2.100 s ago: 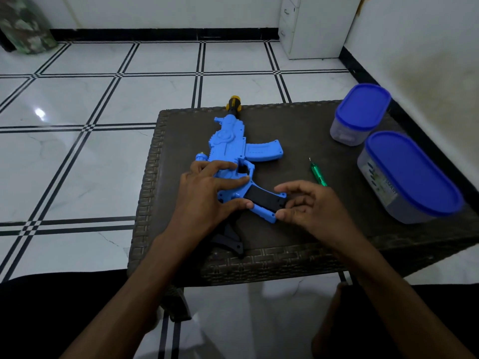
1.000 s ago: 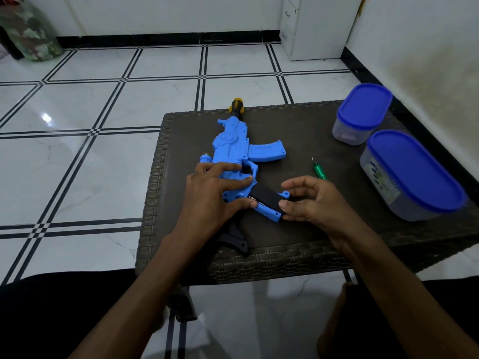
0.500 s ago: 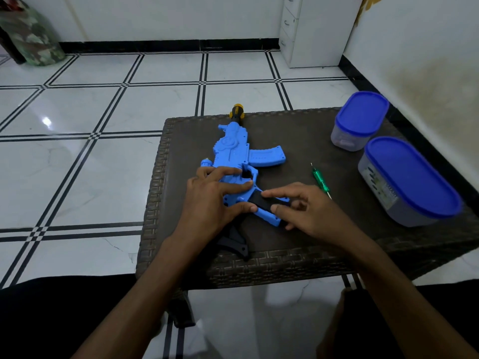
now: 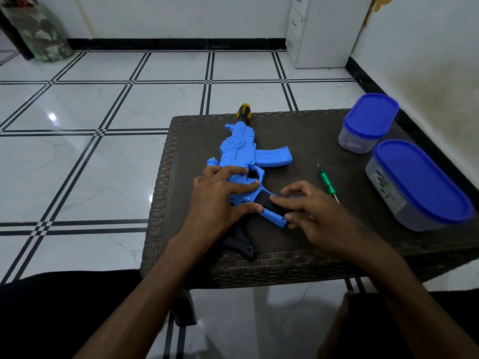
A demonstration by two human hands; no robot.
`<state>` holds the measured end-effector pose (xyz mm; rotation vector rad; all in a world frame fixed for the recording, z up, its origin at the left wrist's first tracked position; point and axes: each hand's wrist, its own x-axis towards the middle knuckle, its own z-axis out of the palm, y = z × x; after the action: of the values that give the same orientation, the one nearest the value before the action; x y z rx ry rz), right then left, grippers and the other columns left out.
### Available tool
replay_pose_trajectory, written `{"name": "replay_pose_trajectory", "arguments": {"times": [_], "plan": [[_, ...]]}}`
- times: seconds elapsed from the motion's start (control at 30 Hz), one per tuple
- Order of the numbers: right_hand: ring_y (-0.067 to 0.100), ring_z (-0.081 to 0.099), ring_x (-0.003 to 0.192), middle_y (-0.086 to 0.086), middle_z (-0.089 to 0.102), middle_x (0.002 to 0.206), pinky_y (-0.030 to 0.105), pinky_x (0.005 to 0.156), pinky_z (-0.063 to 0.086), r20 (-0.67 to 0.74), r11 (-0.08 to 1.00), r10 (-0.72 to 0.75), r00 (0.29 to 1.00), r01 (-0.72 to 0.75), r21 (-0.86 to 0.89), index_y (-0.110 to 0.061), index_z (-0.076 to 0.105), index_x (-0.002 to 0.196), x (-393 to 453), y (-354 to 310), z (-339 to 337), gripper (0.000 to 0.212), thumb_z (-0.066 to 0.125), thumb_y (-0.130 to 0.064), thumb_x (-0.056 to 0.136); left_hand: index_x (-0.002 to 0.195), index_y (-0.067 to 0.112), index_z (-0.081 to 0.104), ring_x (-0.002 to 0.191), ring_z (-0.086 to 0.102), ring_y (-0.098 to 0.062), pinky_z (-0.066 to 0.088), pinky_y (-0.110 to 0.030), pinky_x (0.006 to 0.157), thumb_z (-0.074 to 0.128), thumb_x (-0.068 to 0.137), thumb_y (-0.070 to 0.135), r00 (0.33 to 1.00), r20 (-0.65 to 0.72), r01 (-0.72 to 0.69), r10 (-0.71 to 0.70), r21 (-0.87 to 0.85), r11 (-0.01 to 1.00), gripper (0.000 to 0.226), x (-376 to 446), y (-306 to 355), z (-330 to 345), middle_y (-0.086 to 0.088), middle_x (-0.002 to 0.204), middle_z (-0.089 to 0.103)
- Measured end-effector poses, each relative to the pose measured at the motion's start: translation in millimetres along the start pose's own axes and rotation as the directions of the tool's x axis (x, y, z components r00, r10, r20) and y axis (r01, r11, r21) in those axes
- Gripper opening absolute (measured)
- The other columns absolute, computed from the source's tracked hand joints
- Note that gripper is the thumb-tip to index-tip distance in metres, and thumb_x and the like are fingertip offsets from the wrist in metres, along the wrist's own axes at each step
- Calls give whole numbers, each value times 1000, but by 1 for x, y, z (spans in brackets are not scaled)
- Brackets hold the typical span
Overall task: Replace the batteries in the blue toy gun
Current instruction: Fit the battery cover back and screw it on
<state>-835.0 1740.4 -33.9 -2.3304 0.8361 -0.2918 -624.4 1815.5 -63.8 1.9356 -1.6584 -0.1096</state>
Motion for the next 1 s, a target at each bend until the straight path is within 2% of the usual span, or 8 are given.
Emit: {"name": "replay_pose_trajectory", "arguments": {"times": [0.07, 0.17, 0.27, 0.33, 0.47, 0.73, 0.8, 1.0], "plan": [[15, 64, 94, 1, 44, 128, 16, 83, 54, 12, 1000, -11, 1000, 11, 1, -16, 60, 135, 1, 0, 0, 46, 56, 5, 94, 113, 41, 69, 121, 39, -19, 36, -44, 97, 69, 66, 62, 1000, -7, -2, 2, -4, 1000, 52, 0, 0, 0, 16, 133, 55], [10, 65, 80, 7, 49, 116, 20, 75, 56, -29, 997, -20, 999, 22, 69, -12, 65, 127, 2, 1, 0, 44, 60, 10, 90, 114, 41, 69, 122, 38, -19, 35, -45, 98, 72, 67, 60, 1000, 4, 8, -8, -9, 1000, 51, 1, 1, 0, 17, 133, 55], [5, 63, 73, 2, 53, 107, 9, 68, 51, -65, 995, -40, 997, 46, 93, -14, 69, 122, 2, 4, -1, 44, 68, 9, 85, 115, 41, 68, 121, 37, -19, 35, -45, 98, 72, 67, 59, 1000, 18, 5, -5, -1, 1000, 52, 1, 3, -1, 18, 133, 55], [8, 63, 77, -3, 58, 104, 8, 70, 49, -108, 997, -45, 993, 52, 63, -14, 71, 119, 2, 7, -2, 43, 77, 0, 80, 116, 40, 67, 120, 38, -21, 37, -46, 97, 68, 68, 61, 1000, 25, -1, 1, 2, 1000, 53, 1, 3, -1, 19, 132, 57], [8, 66, 76, -3, 64, 108, 20, 76, 55, -177, 997, -56, 983, 63, 34, -16, 75, 108, -1, 11, -3, 34, 84, -14, 74, 116, 40, 68, 116, 40, -23, 40, -50, 93, 64, 68, 64, 1000, 6, -25, 25, 6, 1000, 54, 0, 1, -2, 20, 128, 60], [12, 66, 83, -4, 64, 104, 13, 74, 57, -189, 987, -55, 981, 82, 140, -16, 77, 107, -5, 12, 1, 38, 85, -7, 72, 117, 39, 67, 118, 40, -22, 40, -49, 94, 69, 68, 60, 1000, 10, -17, 17, -2, 1000, 53, 0, 2, -2, 21, 128, 59], [9, 67, 85, -3, 66, 103, 8, 75, 52, -224, 986, -102, 969, 128, 106, -15, 78, 105, -7, 14, 4, 35, 85, -7, 72, 117, 39, 68, 118, 41, -23, 40, -49, 94, 70, 68, 59, 1000, 5, -16, 16, -4, 1000, 53, 0, 2, -1, 21, 128, 60], [6, 64, 98, 1, 68, 110, 11, 90, 48, -292, 981, -194, 937, 184, -60, -14, 77, 108, -14, 16, 8, 32, 82, -7, 77, 115, 39, 69, 117, 42, -22, 40, -50, 94, 68, 68, 62, 1000, -8, -24, 24, -12, 1000, 53, -1, 0, 0, 21, 127, 61]]}}
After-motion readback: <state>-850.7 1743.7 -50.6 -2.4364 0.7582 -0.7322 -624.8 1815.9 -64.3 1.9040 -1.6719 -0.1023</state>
